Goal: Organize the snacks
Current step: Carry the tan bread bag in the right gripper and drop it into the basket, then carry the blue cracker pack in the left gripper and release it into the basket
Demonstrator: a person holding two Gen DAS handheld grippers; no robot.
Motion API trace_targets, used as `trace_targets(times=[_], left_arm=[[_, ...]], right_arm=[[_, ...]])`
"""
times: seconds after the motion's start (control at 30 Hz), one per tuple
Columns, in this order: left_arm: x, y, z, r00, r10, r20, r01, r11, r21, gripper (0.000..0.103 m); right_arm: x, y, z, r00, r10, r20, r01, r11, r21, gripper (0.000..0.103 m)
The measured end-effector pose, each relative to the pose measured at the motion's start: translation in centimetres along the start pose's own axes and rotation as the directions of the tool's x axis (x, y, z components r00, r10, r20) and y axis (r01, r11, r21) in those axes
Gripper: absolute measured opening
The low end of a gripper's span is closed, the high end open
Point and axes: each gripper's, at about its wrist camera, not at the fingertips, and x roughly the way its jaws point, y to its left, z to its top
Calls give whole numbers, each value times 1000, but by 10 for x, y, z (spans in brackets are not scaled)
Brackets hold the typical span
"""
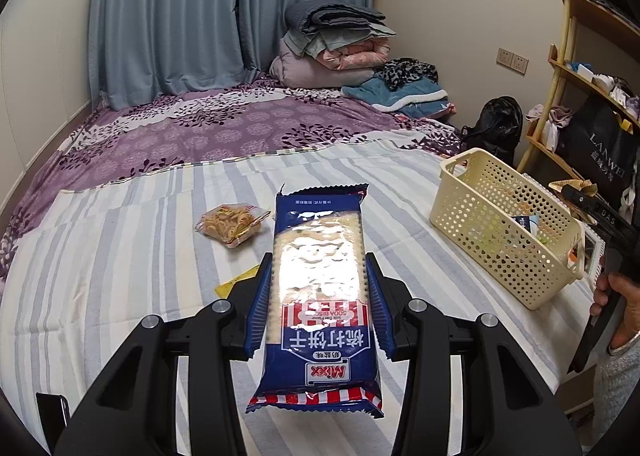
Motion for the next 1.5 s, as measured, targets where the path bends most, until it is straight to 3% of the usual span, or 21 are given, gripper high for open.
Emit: trace_targets(times=[0.2,0.33,0.93,1.5], left_arm=[[2,-15,3,1000,-17,-7,17,1000,23,45],[3,-24,5,1000,-22,-7,22,999,36,45],[19,-81,22,995,-93,-21,95,986,134,45],[48,-178,60,973,-229,-39,231,936,267,45]], right_arm=[[2,-20,-5,1000,-26,-14,27,999,23,82],[2,-27,-8,1000,-12,-21,13,999,40,91],[-12,-51,-12,998,-55,29,53,997,61,92],[-23,-80,-14,996,-72,58,65,991,113,92]])
